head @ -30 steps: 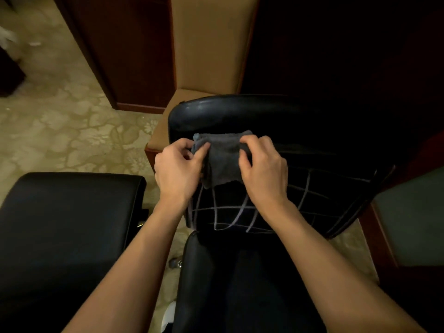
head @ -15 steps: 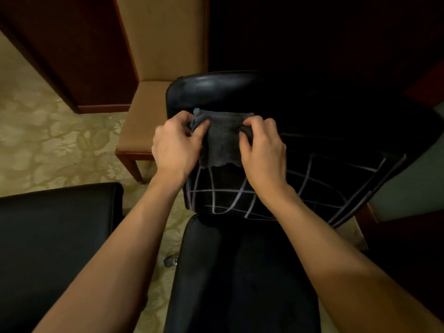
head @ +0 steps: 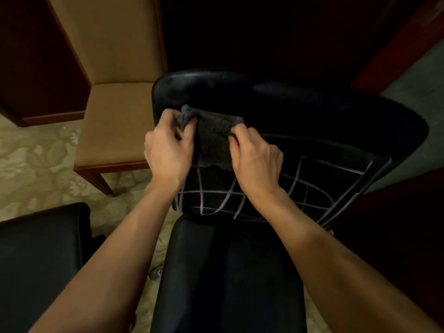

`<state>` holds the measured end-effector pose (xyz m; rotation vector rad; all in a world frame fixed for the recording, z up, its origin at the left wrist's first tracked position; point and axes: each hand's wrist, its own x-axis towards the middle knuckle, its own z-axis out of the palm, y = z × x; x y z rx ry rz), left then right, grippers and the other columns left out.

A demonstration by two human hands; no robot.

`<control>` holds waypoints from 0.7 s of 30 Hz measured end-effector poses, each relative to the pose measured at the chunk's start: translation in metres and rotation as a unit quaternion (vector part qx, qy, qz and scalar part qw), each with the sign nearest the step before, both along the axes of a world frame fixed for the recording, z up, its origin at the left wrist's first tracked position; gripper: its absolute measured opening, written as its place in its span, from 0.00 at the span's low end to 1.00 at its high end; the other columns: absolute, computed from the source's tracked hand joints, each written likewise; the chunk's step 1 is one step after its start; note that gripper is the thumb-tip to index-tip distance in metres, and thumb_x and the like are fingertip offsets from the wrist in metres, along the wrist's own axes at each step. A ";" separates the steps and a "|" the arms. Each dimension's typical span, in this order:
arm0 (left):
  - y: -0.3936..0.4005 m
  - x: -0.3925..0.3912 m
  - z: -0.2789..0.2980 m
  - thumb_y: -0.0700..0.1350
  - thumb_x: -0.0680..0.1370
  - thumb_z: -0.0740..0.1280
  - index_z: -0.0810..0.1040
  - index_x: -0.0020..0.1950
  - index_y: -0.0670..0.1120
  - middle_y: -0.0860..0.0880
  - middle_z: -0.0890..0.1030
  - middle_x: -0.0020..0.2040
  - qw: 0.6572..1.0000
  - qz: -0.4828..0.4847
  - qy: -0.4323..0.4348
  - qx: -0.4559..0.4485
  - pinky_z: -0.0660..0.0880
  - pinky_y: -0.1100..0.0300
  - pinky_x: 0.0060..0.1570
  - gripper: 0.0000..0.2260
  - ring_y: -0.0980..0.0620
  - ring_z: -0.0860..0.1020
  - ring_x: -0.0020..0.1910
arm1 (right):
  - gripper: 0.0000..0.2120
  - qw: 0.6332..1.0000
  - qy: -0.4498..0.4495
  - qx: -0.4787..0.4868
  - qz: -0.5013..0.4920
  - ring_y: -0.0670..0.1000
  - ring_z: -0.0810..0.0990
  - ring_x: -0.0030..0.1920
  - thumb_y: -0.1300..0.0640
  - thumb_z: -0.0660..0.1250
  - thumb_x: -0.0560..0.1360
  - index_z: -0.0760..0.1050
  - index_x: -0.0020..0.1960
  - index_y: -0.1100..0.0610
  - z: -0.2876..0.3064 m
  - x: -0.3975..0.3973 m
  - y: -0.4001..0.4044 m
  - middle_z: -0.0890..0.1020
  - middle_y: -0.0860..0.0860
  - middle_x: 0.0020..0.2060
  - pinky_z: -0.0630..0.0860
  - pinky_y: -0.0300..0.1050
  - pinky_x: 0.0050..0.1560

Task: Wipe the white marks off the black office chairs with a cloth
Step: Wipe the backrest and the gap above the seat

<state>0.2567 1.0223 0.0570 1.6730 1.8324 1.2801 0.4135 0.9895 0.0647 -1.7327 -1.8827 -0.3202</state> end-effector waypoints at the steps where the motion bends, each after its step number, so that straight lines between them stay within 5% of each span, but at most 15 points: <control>1: -0.001 -0.002 -0.005 0.55 0.81 0.65 0.76 0.52 0.46 0.51 0.78 0.34 1.000 -0.013 0.021 0.016 0.75 0.47 0.37 0.12 0.44 0.79 0.36 | 0.06 1.000 0.001 0.005 0.002 0.52 0.76 0.25 0.57 0.69 0.79 0.79 0.53 0.59 -0.002 0.000 0.001 0.79 0.52 0.35 0.61 0.39 0.27; 6: 0.008 -0.024 -0.018 0.57 0.83 0.62 0.72 0.48 0.44 0.44 0.78 0.36 0.969 -0.029 0.219 0.110 0.67 0.52 0.28 0.16 0.36 0.77 0.32 | 0.04 0.999 -0.004 0.019 0.027 0.53 0.76 0.24 0.60 0.68 0.79 0.78 0.51 0.62 -0.011 -0.001 0.007 0.80 0.52 0.35 0.65 0.40 0.23; 11: 0.002 -0.035 -0.022 0.50 0.81 0.68 0.66 0.58 0.48 0.43 0.78 0.45 0.970 -0.041 0.184 0.154 0.66 0.56 0.30 0.14 0.46 0.76 0.38 | 0.07 1.000 0.005 0.026 0.000 0.54 0.78 0.26 0.59 0.65 0.81 0.78 0.52 0.62 -0.021 -0.005 0.002 0.81 0.53 0.37 0.72 0.46 0.21; 14: -0.004 -0.034 -0.023 0.42 0.82 0.65 0.75 0.56 0.45 0.42 0.78 0.45 0.931 -0.114 0.241 0.250 0.69 0.52 0.25 0.04 0.46 0.76 0.37 | 0.09 1.000 0.018 0.007 -0.023 0.54 0.80 0.30 0.57 0.63 0.81 0.77 0.55 0.62 -0.022 -0.008 0.000 0.81 0.53 0.39 0.72 0.45 0.24; 18: 0.002 -0.032 -0.032 0.40 0.82 0.64 0.78 0.66 0.40 0.41 0.80 0.57 0.910 -0.191 0.283 0.234 0.76 0.52 0.28 0.14 0.44 0.79 0.47 | 0.10 0.998 0.036 0.010 -0.049 0.54 0.80 0.32 0.58 0.65 0.80 0.76 0.57 0.63 -0.018 -0.008 0.000 0.81 0.56 0.42 0.66 0.40 0.29; 21: 0.013 -0.033 -0.033 0.42 0.81 0.65 0.75 0.71 0.42 0.42 0.79 0.62 0.894 -0.175 0.343 0.227 0.70 0.57 0.28 0.17 0.44 0.78 0.48 | 0.16 0.999 0.022 0.012 -0.030 0.52 0.79 0.35 0.60 0.69 0.78 0.73 0.63 0.64 -0.016 -0.012 -0.006 0.78 0.60 0.50 0.71 0.40 0.29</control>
